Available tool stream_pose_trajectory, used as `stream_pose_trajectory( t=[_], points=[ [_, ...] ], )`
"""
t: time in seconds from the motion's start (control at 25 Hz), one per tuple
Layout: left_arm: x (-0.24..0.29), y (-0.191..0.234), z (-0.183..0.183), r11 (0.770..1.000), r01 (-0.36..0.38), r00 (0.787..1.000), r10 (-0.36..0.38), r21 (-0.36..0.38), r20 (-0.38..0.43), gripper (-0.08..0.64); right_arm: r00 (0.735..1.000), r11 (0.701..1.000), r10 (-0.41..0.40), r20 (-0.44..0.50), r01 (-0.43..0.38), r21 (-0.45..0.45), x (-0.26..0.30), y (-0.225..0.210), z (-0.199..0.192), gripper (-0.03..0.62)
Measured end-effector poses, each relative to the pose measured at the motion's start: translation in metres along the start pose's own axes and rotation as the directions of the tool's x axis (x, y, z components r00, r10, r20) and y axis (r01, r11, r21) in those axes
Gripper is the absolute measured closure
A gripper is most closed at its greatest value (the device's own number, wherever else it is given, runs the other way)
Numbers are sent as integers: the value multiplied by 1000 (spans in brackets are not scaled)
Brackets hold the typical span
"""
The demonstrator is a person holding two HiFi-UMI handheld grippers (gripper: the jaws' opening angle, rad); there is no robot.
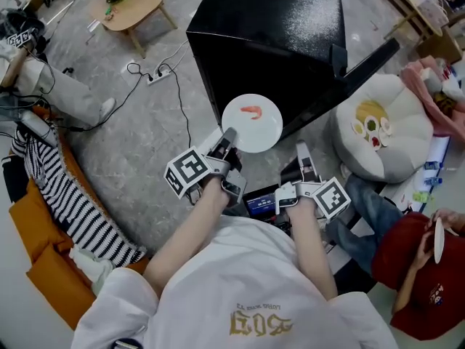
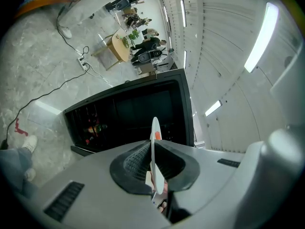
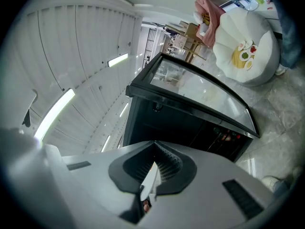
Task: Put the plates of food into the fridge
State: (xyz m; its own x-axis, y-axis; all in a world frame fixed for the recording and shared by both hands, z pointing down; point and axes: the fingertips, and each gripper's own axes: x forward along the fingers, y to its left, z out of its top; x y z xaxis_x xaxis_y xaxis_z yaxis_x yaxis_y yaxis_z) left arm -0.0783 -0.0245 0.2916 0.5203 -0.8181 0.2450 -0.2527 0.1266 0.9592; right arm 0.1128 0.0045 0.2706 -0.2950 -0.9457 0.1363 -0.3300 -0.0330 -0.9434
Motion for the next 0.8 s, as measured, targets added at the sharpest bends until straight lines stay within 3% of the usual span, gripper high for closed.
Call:
stream_pose_trajectory(
  t=[0.48, 0.8],
  points=[
    [8, 0, 18, 1000, 17, 1000, -17, -9, 1, 541, 1000, 1000, 6, 2, -6, -3, 22, 7, -1, 583],
    [12, -2, 11, 1000, 2, 1000, -2, -16, 21, 541, 999, 1000, 15, -32, -16, -5, 30, 6, 9, 583]
  ],
)
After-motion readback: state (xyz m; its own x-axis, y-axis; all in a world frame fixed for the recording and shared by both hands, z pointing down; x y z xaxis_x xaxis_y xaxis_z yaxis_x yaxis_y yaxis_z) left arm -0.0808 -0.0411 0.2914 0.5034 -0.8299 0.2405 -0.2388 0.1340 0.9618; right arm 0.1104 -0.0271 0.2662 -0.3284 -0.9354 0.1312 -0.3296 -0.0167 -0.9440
